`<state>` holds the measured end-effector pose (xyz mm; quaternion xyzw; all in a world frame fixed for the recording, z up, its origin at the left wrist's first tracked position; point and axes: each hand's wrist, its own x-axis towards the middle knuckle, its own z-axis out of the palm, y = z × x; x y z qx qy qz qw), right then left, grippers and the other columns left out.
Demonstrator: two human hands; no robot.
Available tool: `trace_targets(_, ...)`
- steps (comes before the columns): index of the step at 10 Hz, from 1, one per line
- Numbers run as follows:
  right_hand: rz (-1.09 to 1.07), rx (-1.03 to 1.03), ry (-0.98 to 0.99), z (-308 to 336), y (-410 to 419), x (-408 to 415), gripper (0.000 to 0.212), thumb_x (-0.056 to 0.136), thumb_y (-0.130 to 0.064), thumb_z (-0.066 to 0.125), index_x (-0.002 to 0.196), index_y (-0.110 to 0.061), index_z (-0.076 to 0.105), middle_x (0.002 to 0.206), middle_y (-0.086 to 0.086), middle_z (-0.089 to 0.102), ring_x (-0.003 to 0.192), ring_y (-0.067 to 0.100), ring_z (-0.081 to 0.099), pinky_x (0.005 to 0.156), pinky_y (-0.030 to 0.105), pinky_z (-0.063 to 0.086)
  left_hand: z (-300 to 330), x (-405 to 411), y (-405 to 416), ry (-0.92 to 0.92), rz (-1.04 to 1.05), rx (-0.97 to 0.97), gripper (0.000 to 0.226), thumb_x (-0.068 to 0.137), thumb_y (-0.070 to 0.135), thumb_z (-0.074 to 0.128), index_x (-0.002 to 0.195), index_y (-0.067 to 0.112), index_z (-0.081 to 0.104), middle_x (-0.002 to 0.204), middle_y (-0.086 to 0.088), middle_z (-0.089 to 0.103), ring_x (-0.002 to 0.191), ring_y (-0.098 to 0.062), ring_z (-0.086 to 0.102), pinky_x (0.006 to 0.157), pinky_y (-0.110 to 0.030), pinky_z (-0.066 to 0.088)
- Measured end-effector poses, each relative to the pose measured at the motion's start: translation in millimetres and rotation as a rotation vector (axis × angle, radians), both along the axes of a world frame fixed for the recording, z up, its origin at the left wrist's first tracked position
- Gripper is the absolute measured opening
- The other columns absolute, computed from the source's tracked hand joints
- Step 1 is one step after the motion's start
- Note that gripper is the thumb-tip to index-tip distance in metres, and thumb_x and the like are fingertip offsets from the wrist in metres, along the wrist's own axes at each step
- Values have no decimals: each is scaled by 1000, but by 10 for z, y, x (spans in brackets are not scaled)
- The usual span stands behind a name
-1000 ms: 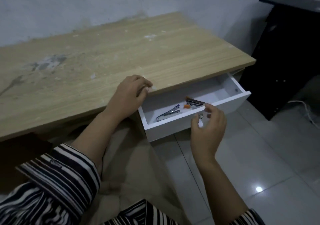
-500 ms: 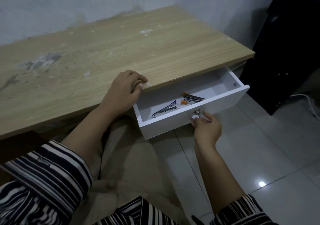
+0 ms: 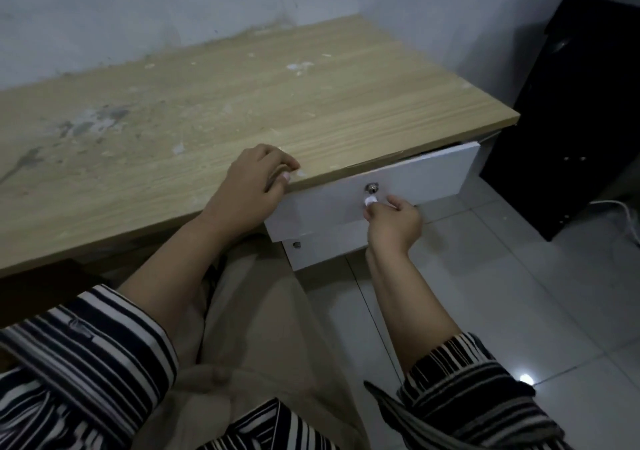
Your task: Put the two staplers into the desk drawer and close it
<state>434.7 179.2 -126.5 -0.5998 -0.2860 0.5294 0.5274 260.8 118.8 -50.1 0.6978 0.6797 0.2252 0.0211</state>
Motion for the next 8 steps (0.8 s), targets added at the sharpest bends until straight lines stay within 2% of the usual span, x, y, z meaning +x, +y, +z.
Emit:
trace_targets(1,13,-10,50,25,215,-168,43,79,-1,68,121,-2,58,111,12,68,94,24,67,86,29,53,-1,-6,-2,-12,-5,0,22,95,17,43,112,18,57,117,-6,54,111,-21,45,89,-27,30)
trace_targets(2,14,14,40,74,389,-316,39,82,3,65,120,-1,59,114,16,67,95,21,64,85,21,48,9,-9,-8,-26,-9,-11,23,95,18,42,113,18,57,119,-7,54,112,-21,45,89,-27,30)
trace_targets(3,88,29,-13,131,452,-401,25,87,3,53,110,9,60,111,27,66,81,21,56,85,37,52,10,-31,1,-33,-16,-9,23,95,18,43,114,18,57,119,-7,54,112,-22,45,90,-28,31)
trace_targets(4,131,35,17,179,478,-468,25,92,0,46,112,10,58,111,25,66,77,20,52,80,40,50,16,-28,-11,-45,-8,-18,24,95,18,43,115,18,57,120,-7,53,113,-22,44,90,-28,31)
trace_targets(5,119,-5,369,187,591,-474,33,98,-3,32,125,4,50,89,4,59,69,12,50,68,23,44,7,-17,-21,-47,-11,-10,24,96,19,42,115,18,57,121,-6,53,113,-20,43,89,-26,29)
trace_targets(6,169,-17,396,119,638,-427,35,99,-7,29,124,-1,53,80,-1,55,71,12,50,65,18,40,5,-25,-19,-54,-5,-16,25,96,19,42,116,18,56,121,-6,53,114,-19,43,89,-25,28)
trace_targets(7,271,-13,439,107,615,-396,28,98,-5,35,114,-7,58,82,-1,56,78,15,53,81,22,46,1,-29,-25,-54,-13,7,24,96,19,42,115,19,57,121,-5,53,113,-17,42,89,-24,28)
trace_targets(8,359,-10,185,38,634,-323,23,94,-3,41,107,-6,60,93,8,63,83,18,51,95,32,45,10,-22,-34,-107,8,13,24,95,17,44,113,17,59,119,-4,55,111,-16,45,87,-23,30)
